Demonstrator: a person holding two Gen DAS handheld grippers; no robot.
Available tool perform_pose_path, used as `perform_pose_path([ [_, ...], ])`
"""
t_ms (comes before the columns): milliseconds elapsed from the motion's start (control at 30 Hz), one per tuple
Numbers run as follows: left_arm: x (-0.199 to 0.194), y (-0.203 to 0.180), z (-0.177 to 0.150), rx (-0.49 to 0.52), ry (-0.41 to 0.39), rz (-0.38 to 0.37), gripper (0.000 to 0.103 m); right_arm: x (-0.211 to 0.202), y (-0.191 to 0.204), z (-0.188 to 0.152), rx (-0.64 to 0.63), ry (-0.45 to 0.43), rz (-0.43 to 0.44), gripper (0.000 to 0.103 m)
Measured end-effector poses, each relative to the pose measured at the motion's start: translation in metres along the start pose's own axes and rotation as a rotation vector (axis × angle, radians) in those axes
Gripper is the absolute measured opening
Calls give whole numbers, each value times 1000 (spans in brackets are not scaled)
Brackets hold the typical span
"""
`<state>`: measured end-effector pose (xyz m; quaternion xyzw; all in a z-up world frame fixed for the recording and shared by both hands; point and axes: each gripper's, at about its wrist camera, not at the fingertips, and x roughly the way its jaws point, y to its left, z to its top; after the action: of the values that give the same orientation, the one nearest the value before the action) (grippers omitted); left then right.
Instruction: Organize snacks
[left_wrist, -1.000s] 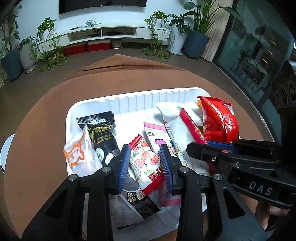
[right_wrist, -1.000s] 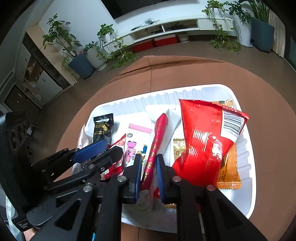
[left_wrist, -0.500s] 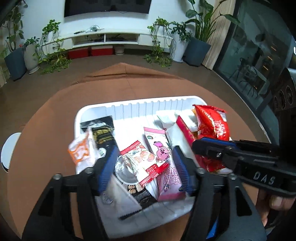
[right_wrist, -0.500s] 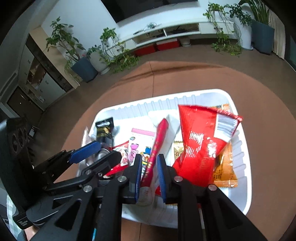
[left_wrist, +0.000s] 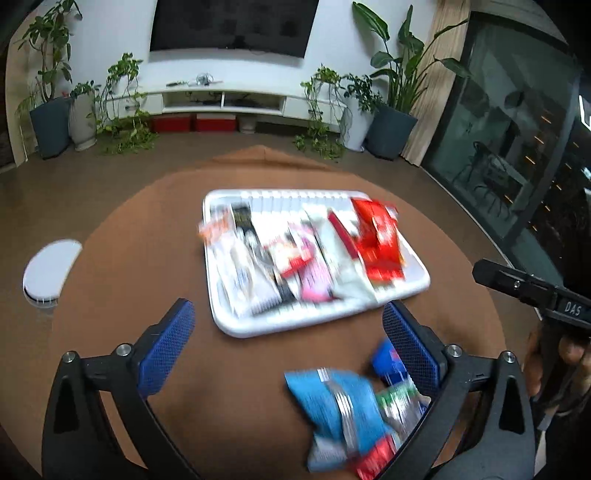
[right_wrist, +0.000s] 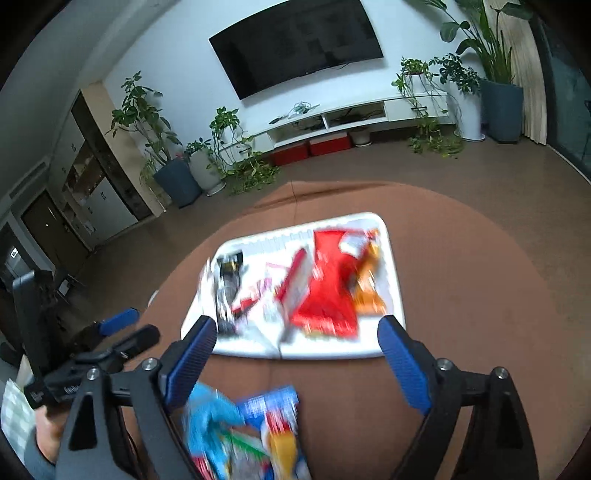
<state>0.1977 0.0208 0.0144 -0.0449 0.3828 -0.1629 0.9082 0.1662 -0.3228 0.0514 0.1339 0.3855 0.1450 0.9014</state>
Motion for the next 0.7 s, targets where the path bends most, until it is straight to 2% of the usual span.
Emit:
perform_pose_path([
  [200,-18,-23,-70,-1,53,-2,103,-30,-7,-63,10,-11,-35,91],
  [400,-13,-37,-114,-29,115,5,103,-34,-11,-109,37,-7,-56,89],
  [533,-13,-37,-121,-37,111,4,102,-29,-15,-127,50,28,-65,83],
  [700,-11,-31,-99,-29,113,34,102,-28,-13,-133,32,32,-76,78],
])
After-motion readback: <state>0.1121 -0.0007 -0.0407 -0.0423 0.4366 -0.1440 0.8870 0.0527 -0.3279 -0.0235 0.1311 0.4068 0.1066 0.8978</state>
